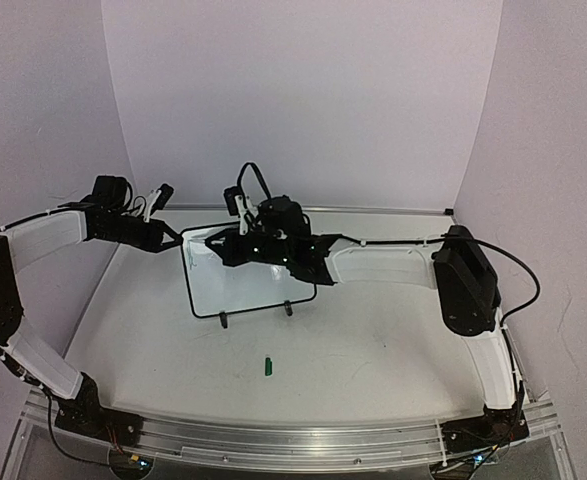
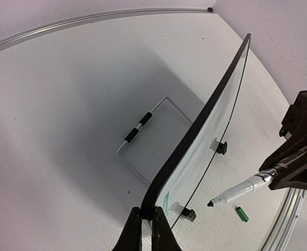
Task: Write a sentence on the whiteboard
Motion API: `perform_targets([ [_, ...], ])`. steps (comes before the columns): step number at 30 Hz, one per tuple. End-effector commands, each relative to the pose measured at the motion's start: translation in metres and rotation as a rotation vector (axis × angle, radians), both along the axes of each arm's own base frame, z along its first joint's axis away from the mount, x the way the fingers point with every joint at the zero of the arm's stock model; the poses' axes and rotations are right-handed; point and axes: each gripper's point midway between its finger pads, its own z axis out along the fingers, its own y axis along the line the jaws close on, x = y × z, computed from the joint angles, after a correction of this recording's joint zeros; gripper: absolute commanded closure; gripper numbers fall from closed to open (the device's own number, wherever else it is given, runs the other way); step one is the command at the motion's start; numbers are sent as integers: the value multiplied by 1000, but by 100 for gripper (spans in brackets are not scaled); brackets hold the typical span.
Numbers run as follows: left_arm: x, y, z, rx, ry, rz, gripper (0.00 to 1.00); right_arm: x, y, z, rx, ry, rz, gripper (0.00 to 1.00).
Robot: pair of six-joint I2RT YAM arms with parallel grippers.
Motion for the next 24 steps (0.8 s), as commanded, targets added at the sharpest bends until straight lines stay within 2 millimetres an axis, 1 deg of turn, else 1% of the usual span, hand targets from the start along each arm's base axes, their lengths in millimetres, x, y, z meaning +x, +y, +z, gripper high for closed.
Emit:
perform_targets([
  [1, 2, 6, 17, 34, -87, 6, 100, 8, 8, 16, 32, -35, -5, 100],
  [12, 2, 6, 19, 34, -93, 7, 100, 16, 12, 3, 8, -22, -28, 100],
  [24, 1, 6, 20, 33, -95, 6, 100, 20, 13, 0, 5, -21, -50, 100],
])
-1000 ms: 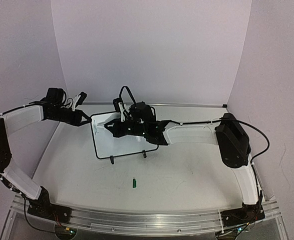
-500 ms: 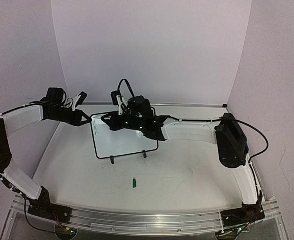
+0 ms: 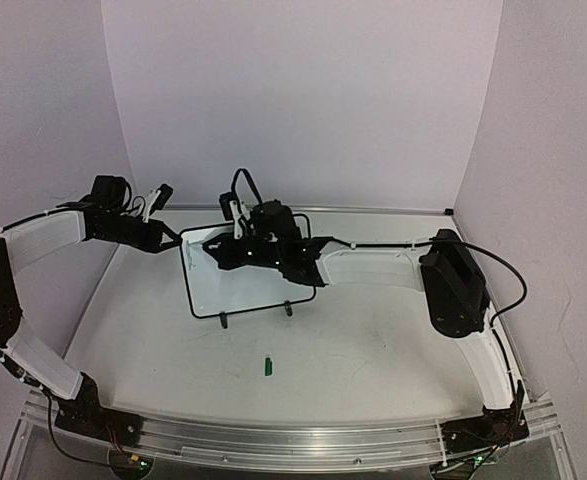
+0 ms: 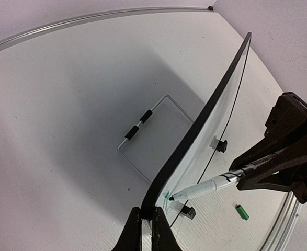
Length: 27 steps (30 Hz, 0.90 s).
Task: Write a sentence on the whiteboard
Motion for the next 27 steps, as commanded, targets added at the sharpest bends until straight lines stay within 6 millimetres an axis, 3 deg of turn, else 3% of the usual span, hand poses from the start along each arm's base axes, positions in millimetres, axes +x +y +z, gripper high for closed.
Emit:
perform_targets([
  [1, 4, 5, 18, 25, -95, 7, 100, 9, 3, 15, 31, -33, -28, 100],
  [27, 5, 6, 20, 31, -100, 13, 100, 3, -22, 3, -12, -22, -80, 100],
])
